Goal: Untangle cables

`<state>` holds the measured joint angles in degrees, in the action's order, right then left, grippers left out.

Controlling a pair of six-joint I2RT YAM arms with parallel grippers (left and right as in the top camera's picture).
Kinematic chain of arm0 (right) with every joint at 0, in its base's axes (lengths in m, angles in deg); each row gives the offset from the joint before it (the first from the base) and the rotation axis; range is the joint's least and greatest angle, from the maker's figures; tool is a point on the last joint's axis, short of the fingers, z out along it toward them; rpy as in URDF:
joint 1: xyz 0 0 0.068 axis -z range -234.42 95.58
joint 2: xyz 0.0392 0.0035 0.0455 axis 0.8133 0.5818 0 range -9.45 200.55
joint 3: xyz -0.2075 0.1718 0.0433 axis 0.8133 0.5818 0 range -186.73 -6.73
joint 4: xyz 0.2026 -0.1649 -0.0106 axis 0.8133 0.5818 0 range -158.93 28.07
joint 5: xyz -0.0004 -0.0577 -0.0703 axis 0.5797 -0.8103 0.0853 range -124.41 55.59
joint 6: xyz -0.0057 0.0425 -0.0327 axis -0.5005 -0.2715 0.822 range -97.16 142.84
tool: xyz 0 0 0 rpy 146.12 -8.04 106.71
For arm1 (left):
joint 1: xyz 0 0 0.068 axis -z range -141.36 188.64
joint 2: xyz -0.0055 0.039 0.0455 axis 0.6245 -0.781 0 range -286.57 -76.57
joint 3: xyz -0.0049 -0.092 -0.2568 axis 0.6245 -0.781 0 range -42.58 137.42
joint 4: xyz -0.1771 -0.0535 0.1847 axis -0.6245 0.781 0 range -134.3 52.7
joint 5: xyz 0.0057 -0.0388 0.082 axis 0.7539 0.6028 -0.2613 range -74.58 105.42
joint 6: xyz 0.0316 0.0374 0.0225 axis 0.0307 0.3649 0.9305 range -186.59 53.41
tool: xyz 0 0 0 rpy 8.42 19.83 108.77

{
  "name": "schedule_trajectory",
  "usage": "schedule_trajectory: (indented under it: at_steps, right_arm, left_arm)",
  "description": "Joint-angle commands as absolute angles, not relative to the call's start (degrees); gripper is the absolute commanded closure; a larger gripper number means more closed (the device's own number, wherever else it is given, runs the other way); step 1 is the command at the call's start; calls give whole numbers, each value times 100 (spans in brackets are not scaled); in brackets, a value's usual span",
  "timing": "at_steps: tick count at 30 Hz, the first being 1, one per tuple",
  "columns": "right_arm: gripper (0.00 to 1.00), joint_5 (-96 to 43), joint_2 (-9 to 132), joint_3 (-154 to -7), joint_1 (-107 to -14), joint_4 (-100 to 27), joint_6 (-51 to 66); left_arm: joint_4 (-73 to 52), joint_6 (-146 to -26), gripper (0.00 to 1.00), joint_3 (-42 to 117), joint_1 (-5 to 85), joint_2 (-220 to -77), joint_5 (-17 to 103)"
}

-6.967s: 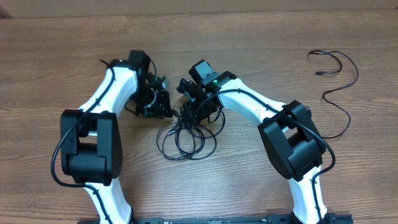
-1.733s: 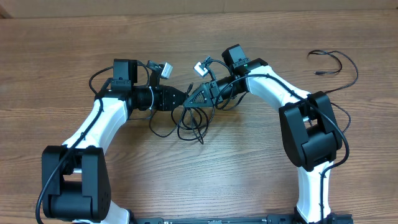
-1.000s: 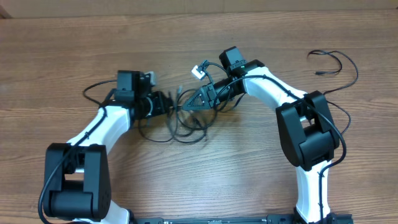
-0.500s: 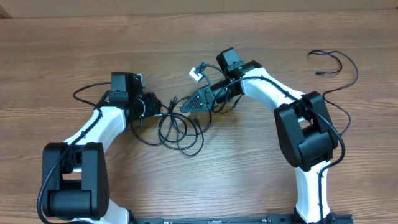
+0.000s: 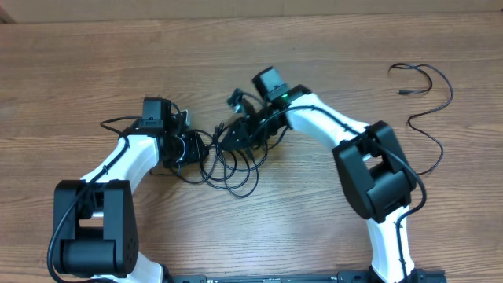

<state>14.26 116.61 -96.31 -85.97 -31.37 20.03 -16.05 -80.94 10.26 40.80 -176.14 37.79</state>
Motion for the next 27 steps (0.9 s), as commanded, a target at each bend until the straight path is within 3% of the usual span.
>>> schedule_trajectory:
  at_steps: [1,14,24,27]
  right_arm:
    - [77,169,11482,-9668,-8840,-3183,1649]
    - [75,-699,11482,-9668,-9155,-3668,1135]
    - [68,-740,11482,-9668,-9187,-3810,903]
    - [67,-738,11482,-9668,-9209,-3823,888]
  left_arm:
    - [-1572,-7831,63,996,4080,-17804,3901]
    - [-1843,-7674,70,996,4080,-18491,3892]
    - [-1832,-7643,86,996,4093,-18491,3554]
    - [-1827,-7643,95,996,4093,-18491,3530]
